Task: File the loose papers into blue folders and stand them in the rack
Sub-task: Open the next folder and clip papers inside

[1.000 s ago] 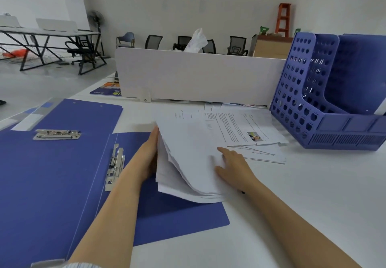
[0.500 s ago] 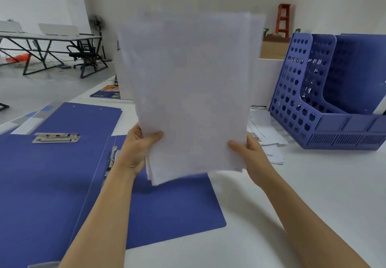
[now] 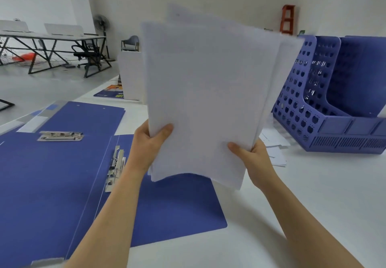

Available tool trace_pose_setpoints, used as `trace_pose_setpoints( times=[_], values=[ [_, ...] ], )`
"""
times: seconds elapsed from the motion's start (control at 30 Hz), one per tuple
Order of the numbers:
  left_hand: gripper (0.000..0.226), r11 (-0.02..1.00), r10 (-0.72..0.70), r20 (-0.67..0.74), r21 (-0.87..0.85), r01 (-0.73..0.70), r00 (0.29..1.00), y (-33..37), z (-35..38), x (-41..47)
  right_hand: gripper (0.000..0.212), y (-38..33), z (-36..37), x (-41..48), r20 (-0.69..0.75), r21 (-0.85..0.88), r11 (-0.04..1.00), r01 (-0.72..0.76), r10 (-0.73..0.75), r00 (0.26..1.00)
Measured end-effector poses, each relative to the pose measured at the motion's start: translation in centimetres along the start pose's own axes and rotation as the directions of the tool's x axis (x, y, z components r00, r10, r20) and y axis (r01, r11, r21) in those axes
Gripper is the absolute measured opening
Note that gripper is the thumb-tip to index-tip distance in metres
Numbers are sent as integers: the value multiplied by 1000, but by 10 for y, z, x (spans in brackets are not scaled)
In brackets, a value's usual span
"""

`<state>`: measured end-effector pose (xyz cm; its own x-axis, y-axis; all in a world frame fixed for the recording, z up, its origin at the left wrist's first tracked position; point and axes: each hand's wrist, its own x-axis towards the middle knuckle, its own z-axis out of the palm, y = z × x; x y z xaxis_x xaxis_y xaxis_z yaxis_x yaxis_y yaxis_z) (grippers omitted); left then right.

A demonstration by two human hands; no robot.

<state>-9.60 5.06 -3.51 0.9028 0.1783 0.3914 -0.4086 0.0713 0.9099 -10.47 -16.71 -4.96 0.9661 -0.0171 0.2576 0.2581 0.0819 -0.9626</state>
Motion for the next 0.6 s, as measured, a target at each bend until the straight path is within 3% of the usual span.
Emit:
trace_pose_setpoints(
  times=[0.07,0.17,0.27,0.33,0.43,0.5,0.6],
  values=[
    [29,997,14,107,-76,-6,994,-2,-3,2,34,-2,-2,1,-11,37,999,7,-7,1000],
    [45,982,-51,152,-171,77,987,-5,-7,4,29,-5,-3,1,-28,109,994,3,0,1000],
    [31,969,-159,165,-164,186,973,-6,-9,4,31,-7,-2,-1,-10,119,993,-20,22,1000],
    [17,981,-160,142,-90,174,977,-5,-9,2,45,-11,-3,-1,25,113,994,-9,6,1000],
    [41,979,-158,196,-99,180,968,-4,-12,0,71,-15,-4,-1,35,114,993,22,-26,999],
    [52,970,-192,263,-97,224,946,-5,-12,-1,56,-15,-6,0,27,127,992,9,-12,1000],
    [36,967,-218,298,-60,247,929,-7,-11,0,21,-14,-10,3,41,176,984,-39,33,999]
  ],
)
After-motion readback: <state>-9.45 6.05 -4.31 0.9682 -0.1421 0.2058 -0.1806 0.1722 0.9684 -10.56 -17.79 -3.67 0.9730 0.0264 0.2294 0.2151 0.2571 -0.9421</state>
